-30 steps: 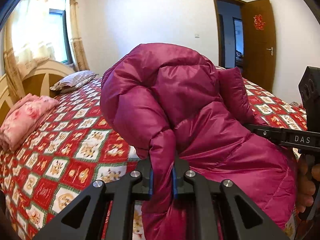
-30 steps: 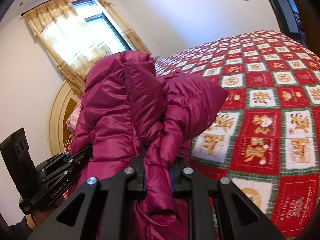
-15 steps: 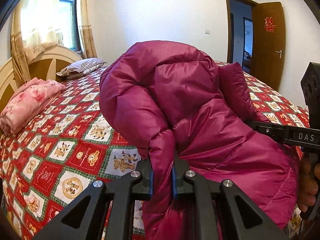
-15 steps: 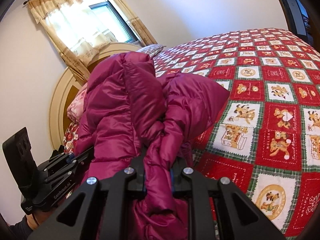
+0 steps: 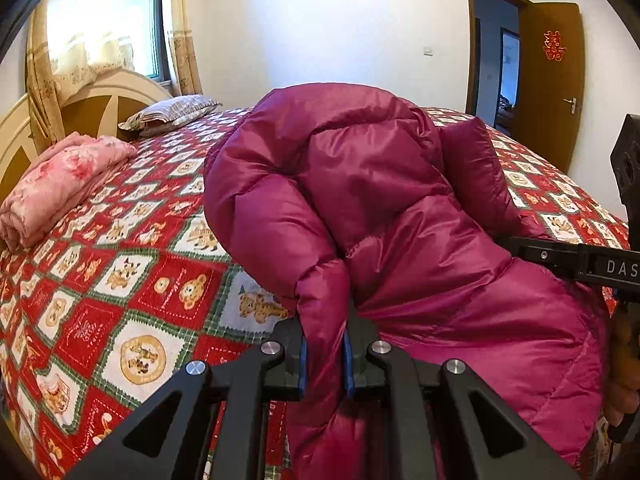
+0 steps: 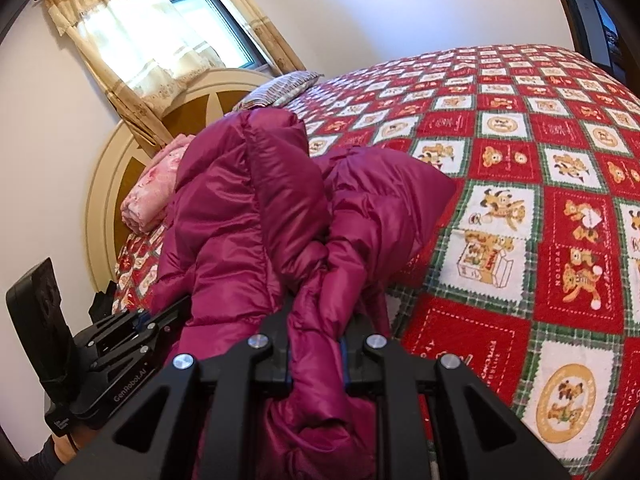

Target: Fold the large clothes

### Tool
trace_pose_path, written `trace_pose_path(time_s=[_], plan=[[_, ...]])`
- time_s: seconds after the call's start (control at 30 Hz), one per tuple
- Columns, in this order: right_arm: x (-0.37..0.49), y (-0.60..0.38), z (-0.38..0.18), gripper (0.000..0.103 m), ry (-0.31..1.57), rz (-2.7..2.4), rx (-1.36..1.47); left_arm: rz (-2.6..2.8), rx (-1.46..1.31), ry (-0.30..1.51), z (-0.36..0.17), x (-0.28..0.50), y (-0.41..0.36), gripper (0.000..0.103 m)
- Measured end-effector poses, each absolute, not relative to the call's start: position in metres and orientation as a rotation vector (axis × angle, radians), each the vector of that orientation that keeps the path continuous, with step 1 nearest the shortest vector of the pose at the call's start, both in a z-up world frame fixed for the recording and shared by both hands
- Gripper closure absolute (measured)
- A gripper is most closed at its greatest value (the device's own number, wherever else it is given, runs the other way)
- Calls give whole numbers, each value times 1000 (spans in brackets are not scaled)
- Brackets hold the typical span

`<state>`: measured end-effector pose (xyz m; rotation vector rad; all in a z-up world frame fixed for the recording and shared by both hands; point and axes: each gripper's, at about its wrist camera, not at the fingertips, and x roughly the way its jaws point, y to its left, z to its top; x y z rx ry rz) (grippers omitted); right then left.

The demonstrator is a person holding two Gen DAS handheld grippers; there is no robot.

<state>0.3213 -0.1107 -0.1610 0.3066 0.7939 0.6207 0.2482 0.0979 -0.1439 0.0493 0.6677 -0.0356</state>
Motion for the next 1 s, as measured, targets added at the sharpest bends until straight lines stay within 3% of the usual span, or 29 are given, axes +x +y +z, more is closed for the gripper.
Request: trace_pose_path(time_s=[0.43, 0.53, 0.77, 1.0], plan=[[325, -112, -182, 82, 854, 574, 317, -15, 63, 677, -157, 249, 99, 77], [325, -112, -183, 80, 857, 561, 311, 3, 69, 679, -159, 250, 100, 69], [326, -112, -186, 75, 864, 543, 306, 74, 70, 678, -161, 250, 108, 35], [327, -112, -189, 67, 863, 523, 295, 94, 58, 676, -164, 252, 115, 26]])
